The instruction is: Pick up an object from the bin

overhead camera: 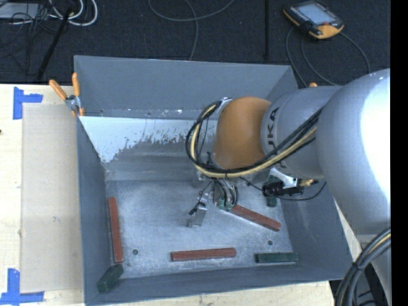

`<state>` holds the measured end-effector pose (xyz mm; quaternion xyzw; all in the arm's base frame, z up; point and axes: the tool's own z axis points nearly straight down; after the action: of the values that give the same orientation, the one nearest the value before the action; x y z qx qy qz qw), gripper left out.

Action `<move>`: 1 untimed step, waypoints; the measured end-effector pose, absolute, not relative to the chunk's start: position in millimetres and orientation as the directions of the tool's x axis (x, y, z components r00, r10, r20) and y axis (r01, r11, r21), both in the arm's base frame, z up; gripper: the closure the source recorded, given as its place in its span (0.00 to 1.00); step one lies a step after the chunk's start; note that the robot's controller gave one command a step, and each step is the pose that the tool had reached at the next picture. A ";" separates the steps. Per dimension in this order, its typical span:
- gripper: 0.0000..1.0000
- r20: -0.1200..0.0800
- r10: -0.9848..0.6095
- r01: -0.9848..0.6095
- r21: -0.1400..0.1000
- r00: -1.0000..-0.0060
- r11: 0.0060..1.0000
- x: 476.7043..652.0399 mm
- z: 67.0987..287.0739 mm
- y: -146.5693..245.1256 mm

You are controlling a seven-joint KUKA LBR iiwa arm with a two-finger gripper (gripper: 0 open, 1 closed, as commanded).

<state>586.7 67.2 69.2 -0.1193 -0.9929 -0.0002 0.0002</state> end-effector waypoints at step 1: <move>0.00 -0.001 -0.030 -0.030 0.000 -1.000 1.000 594.5 69.6 41.5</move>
Offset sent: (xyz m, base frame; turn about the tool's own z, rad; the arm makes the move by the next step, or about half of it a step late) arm 0.0248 -0.0648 0.0008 -0.3124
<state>594.5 41.5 69.6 0.0149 -0.9999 -0.0001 -0.0005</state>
